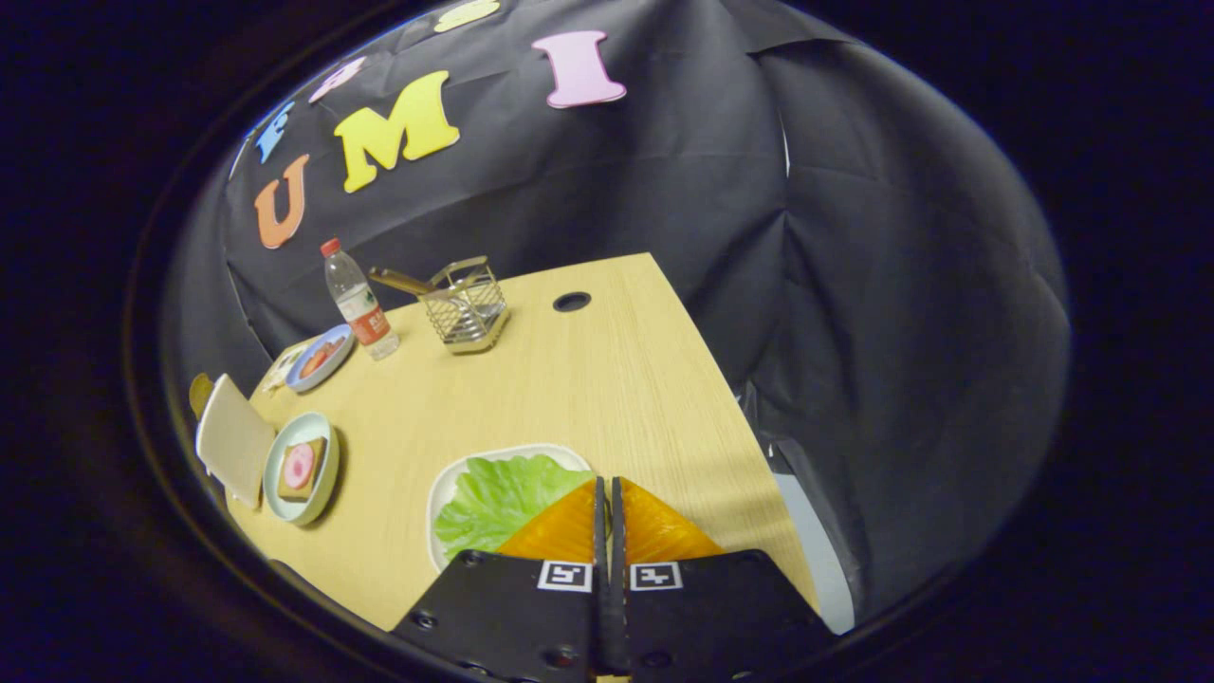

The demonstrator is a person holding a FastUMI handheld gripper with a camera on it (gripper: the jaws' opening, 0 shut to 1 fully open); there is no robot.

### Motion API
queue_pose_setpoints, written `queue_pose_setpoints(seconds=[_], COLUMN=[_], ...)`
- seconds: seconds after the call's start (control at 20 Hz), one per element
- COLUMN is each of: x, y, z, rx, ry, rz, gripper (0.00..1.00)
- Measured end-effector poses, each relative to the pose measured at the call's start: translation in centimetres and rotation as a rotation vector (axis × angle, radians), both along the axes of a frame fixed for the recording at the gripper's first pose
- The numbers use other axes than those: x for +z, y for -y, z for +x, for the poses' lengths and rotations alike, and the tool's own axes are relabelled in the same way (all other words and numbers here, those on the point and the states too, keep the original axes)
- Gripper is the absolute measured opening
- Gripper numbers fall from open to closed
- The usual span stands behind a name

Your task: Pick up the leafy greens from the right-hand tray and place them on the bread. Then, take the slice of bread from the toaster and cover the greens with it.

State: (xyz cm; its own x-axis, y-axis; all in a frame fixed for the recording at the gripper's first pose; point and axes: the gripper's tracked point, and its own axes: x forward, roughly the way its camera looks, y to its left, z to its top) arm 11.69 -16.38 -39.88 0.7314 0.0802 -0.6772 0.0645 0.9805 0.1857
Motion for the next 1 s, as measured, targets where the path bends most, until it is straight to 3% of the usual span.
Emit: queue_pose_setpoints(seconds=[0.4,1.0], x=[6.7,13.8], y=[-3.3,-10.8], z=[0.0,1.0], rx=[0.032,0.060], ry=[0.071,0.127], rz=[0.027,-0.060], gripper=[0.00,0.00])
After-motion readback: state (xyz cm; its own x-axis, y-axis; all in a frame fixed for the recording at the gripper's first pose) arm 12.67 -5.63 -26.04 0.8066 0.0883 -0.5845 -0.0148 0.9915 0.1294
